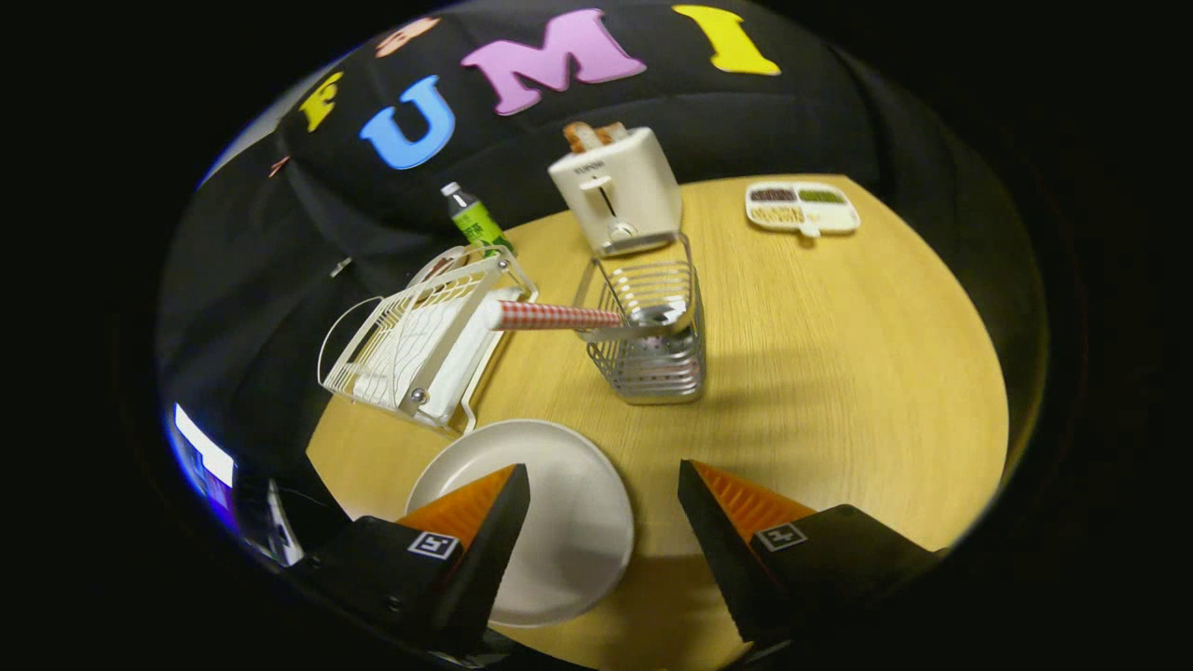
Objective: Take the plate from the dish rack, then take the spoon from the basket and place it into the plate.
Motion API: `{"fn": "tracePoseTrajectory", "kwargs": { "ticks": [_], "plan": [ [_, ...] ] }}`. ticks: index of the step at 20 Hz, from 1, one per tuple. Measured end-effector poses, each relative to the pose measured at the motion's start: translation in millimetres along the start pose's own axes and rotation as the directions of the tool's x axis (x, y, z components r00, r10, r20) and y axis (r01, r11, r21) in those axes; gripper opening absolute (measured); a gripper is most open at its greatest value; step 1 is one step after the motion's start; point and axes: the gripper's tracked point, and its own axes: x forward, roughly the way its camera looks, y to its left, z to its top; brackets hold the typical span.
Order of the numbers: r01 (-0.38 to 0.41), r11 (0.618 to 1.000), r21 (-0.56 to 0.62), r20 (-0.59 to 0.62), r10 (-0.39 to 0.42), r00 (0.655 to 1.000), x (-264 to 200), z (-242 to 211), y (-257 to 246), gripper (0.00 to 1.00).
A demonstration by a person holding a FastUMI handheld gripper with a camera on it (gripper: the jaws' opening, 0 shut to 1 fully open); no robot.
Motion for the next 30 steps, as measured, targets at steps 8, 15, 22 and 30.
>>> {"fn": "tracePoseTrajectory", "kwargs": {
  "ticks": [8,15,22,30],
  "plan": [
    [-0.025,0.972,-0.233,0.249,0.084,0.965,3,75,31,0.99],
    [0.064,0.939,-0.339,0.266,0.03,0.963,43,83,18,0.98],
    [0.109,0.918,-0.38,0.264,-0.005,0.964,71,83,13,0.76],
    [0.154,0.921,-0.359,0.275,-0.053,0.96,68,101,8,0.37]
  ]
}}
